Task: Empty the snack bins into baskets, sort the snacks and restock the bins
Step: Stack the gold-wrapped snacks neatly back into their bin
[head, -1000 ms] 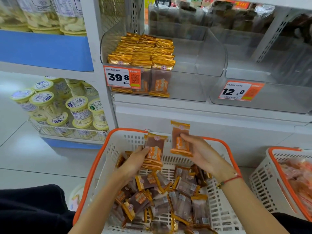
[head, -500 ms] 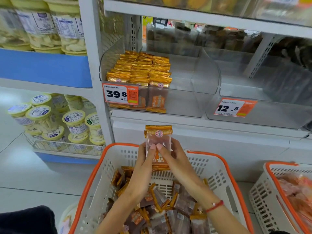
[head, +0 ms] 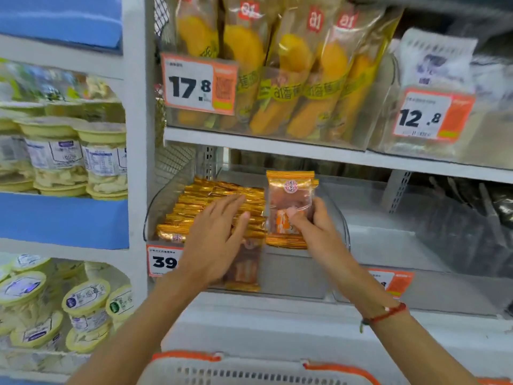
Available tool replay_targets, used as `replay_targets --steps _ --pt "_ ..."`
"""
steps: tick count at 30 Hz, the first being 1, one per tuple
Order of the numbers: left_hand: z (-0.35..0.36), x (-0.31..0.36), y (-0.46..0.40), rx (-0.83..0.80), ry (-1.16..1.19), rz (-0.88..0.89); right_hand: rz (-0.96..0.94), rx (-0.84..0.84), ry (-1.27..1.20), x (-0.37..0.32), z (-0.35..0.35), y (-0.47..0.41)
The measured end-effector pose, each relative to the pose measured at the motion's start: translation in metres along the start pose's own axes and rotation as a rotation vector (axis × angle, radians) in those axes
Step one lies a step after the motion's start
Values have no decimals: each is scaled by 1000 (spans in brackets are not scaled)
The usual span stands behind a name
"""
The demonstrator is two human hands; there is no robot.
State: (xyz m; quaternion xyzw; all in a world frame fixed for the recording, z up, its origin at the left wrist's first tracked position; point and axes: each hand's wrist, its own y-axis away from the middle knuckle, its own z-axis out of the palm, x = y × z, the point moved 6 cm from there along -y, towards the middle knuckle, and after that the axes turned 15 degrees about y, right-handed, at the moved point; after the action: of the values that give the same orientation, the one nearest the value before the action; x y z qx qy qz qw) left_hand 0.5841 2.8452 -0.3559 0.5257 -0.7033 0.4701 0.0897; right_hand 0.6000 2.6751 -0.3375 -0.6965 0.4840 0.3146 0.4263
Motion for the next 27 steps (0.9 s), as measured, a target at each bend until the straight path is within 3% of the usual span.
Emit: replay_targets --steps 3,6,14,18,20,27 --pt "17 -23 -25 -182 -260 -4 -13 80 169 11 -4 -45" --pt "31 -42 -30 -299 -354 -107 44 73 239 31 4 -87" --pt "29 -37 -26 -258 -390 -98 339 -132 254 107 37 -166" --pt "25 -34 -29 -263 -398 -117 398 -174 65 129 42 -180" --pt "26 -36 -28 -283 -402 -133 395 -155 21 128 42 -178" --pt "28 -37 -26 -282 -391 -127 306 28 320 139 31 -174"
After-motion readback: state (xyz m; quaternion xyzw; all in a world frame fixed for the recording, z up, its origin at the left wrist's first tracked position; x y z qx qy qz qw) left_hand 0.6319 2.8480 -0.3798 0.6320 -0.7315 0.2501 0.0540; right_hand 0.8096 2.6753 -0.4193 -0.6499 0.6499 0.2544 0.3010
